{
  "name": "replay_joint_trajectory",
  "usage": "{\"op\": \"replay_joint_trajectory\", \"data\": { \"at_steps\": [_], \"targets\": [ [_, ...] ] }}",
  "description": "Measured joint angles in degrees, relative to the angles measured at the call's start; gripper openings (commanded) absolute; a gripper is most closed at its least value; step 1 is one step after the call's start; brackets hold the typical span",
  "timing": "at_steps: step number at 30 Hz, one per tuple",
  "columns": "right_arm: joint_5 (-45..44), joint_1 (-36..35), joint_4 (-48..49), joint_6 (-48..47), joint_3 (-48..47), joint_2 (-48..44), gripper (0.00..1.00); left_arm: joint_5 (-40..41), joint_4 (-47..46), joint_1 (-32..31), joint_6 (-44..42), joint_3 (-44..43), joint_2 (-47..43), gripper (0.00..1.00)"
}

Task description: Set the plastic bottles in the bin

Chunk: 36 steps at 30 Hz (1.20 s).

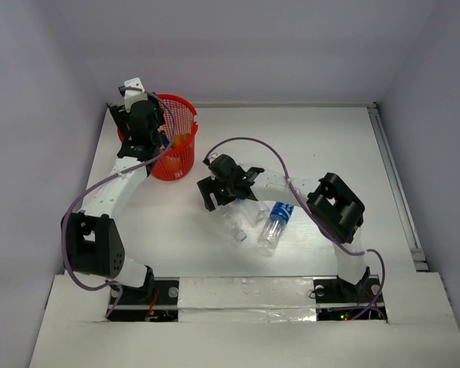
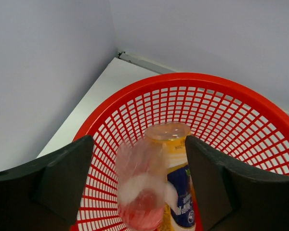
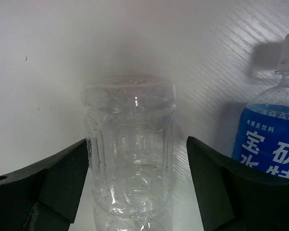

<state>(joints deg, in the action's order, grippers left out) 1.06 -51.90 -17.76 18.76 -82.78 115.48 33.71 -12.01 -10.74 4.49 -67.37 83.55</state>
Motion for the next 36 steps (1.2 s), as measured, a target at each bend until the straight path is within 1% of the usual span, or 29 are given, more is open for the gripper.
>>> {"op": "replay_joint_trajectory", "data": {
  "at_steps": [2,3,4,5,8,11,17,21,25,27,31,36],
  "targets": [
    [0.0,0.0,0.0,0.0,0.0,0.0,0.76,-0.1,-0.4,0.0,-0.1,0.3,0.0,0.84],
    [0.0,0.0,0.0,0.0,0.0,0.0,0.75,-0.2,-0.5,0.0,0.0,0.4,0.0,0.85],
    [0.0,0.0,0.0,0.0,0.0,0.0,0.73,-0.3,-0.6,0.0,0.2,0.4,-0.2,0.85],
    [0.0,0.0,0.0,0.0,0.0,0.0,0.65,-0.6,-0.5,-0.1,0.4,0.4,-0.4,0.85],
    [0.0,0.0,0.0,0.0,0.0,0.0,0.6,-2.3,0.6,-0.2,1.5,0.4,-2.2,0.85],
    [-0.1,-0.3,0.1,0.1,0.0,0.0,0.52,-5.4,3.1,-0.7,4.2,0.4,-6.3,0.83],
    [0.5,-0.5,0.6,0.6,0.7,-1.3,0.51,-14.9,8.3,-1.3,11.1,0.0,-16.3,0.81],
    [2.1,-0.5,1.1,1.2,2.1,-7.1,0.5,-21.9,11.5,-1.6,14.6,1.3,-22.8,0.81],
    [3.8,-0.6,3.8,1.9,1.3,-14.6,0.5,-26.6,13.4,-1.7,16.3,7.2,-32.2,0.8],
    [4.3,-0.7,5.5,2.0,-1.2,-16.7,0.49,-27.8,15.0,-1.7,16.9,10.5,-37.1,0.8],
    [4.0,-0.7,8.8,2.0,-12.9,-15.5,0.5,-28.4,16.6,-1.7,17.1,15.1,-45.6,0.79],
    [1.6,-0.1,15.8,2.1,-32.2,-7.0,0.49,-28.2,17.2,-1.7,17.1,17.1,-52.2,0.78]
  ]
}}
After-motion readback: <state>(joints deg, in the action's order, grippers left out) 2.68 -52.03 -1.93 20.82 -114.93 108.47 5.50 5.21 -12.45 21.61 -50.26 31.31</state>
